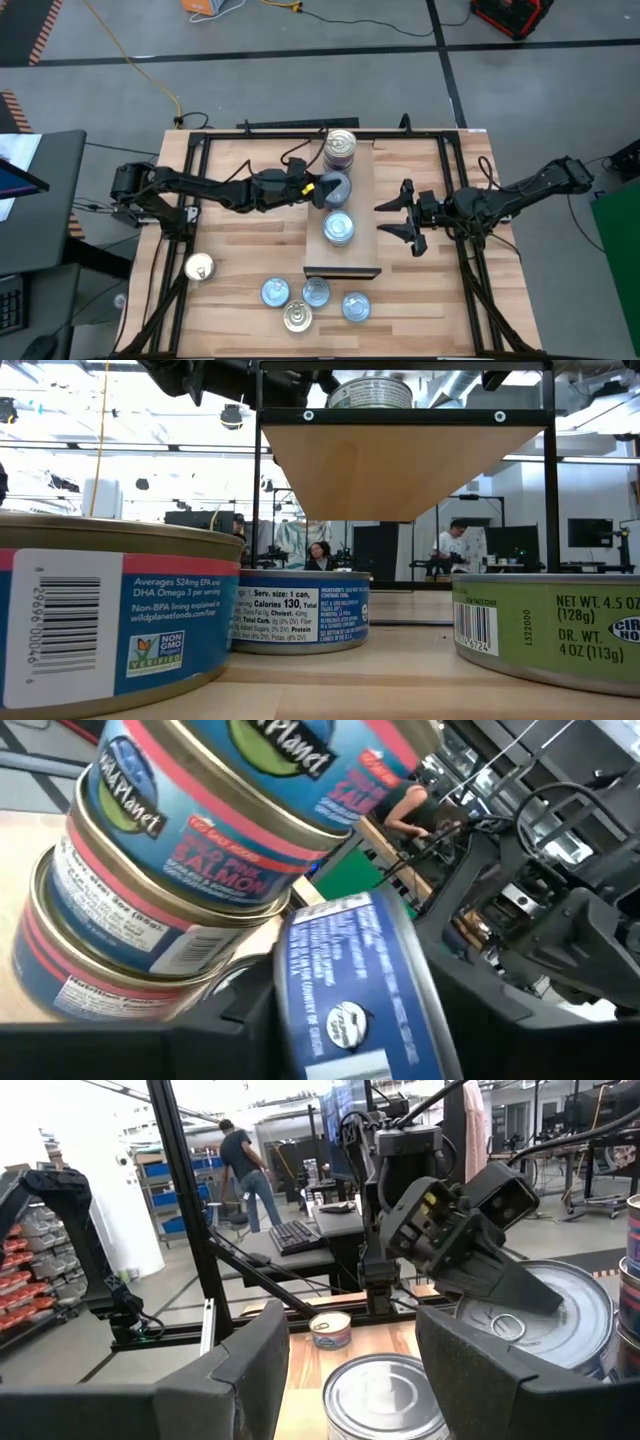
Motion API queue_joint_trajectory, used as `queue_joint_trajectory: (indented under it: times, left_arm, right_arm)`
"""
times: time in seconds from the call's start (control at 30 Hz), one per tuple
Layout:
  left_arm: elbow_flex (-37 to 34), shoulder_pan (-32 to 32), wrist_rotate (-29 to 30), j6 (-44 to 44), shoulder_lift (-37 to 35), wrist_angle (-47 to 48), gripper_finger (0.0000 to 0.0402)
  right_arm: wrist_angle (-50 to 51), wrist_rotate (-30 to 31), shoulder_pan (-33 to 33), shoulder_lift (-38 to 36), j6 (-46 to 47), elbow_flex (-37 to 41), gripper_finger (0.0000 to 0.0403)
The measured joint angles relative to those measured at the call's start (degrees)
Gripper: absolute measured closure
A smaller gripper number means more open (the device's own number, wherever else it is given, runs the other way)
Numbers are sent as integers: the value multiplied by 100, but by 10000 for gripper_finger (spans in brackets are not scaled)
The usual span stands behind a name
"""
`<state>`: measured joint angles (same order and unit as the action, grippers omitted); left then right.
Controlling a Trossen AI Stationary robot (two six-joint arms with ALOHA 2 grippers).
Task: Stack canned seafood by type on shelf
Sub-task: Stack the blue tuna can on the shelf on top of the other blue tuna can, then stack the blue and pink tuna can on the shelf on top of the other blue and pink tuna can
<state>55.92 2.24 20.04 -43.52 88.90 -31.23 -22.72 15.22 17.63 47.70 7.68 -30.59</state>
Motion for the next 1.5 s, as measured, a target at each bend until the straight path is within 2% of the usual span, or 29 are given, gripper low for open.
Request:
queue_joint_trajectory:
  times: [0.27,0.5,0.63,0.73,0.87,1.13,1.33,1.5]
  left_arm:
    - [0,-4,-58,351,-4,79,114]
    - [0,108,-365,793,-4,110,69]
    - [333,164,-476,996,-4,966,63]
    - [709,159,-309,1173,17,1785,62]
    - [1008,158,-173,1247,37,2344,62]
    - [1121,85,-44,1405,37,2560,62]
    - [1121,14,54,1916,-214,2665,62]
    - [1121,-311,744,2769,-707,3052,62]
  right_arm:
    - [-9,0,-2,0,0,0,159]
    - [-9,0,-2,0,0,0,159]
    - [-7,0,-3,0,-1,0,159]
    - [-4,0,-4,0,-2,0,159]
    - [28,0,-2,14,57,0,159]
    - [85,0,-2,74,187,0,159]
    - [105,1,0,74,243,0,159]
    - [151,0,0,70,243,0,159]
